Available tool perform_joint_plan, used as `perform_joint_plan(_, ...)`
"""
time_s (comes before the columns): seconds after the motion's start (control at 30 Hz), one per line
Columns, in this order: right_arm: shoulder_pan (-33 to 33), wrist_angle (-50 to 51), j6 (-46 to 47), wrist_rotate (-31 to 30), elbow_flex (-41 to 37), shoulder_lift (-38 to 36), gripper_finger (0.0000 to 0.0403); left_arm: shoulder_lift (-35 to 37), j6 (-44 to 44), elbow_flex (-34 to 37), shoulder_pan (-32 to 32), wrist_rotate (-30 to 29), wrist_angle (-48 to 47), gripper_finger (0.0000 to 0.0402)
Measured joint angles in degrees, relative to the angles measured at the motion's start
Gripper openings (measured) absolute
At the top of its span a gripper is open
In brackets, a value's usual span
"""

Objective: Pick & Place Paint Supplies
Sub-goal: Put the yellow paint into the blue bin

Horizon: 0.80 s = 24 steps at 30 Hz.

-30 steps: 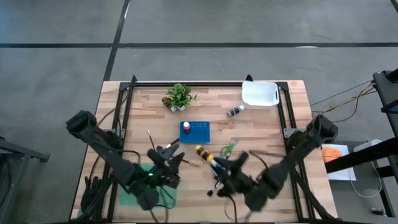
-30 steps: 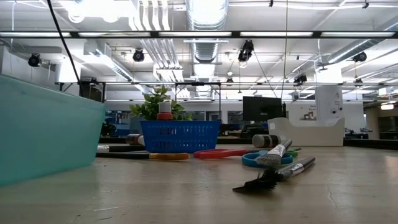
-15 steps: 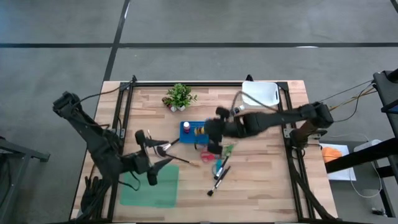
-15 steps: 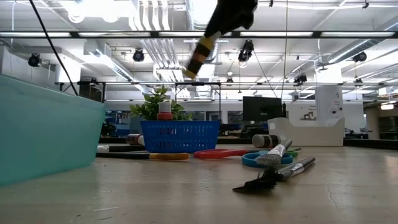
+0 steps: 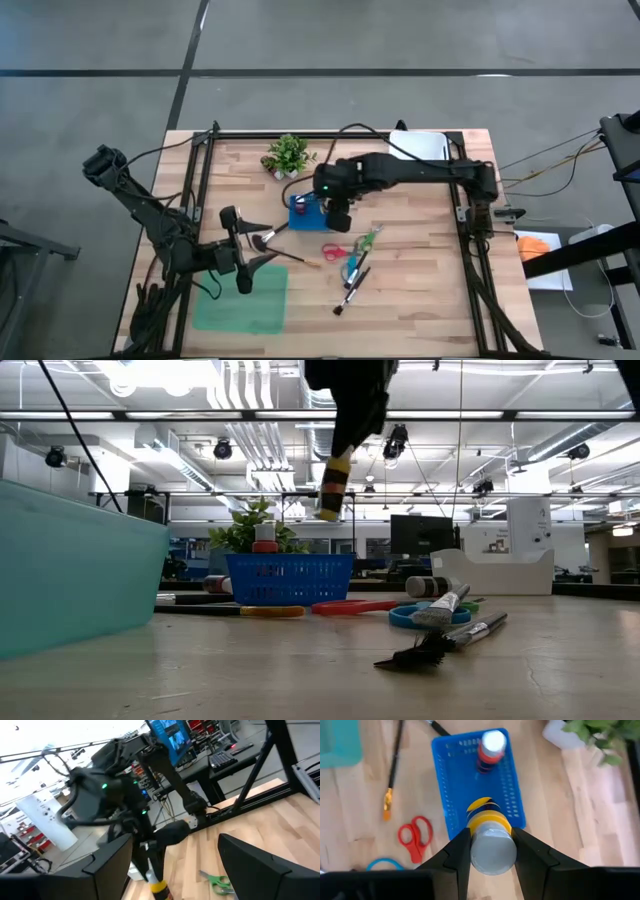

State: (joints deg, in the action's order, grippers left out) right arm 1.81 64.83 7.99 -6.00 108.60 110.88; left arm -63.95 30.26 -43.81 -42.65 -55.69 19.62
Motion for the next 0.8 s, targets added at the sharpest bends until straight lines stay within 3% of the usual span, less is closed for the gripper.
perform_joint_plan(0.2, 2.92, 4.86, -4.93, 4.88, 7.69, 8.39, 0.0111, -0.01, -0.04, 0.00, 0.00, 0.27, -0.73, 0.0302)
perform_joint_plan(0.37, 4.65, 7.83, -10.30, 4.57, 12.14, 13.14, 0.0111, 0.01, -0.04, 0.00, 0.00, 0.31, -0.77, 0.0302)
perform_joint_plan(0.8, 6.22, 4.20, -16.94, 6.60, 11.04, 14.86, 0.0111, 0.01, -0.51, 0.00, 0.00, 0.47, -1.46, 0.0302)
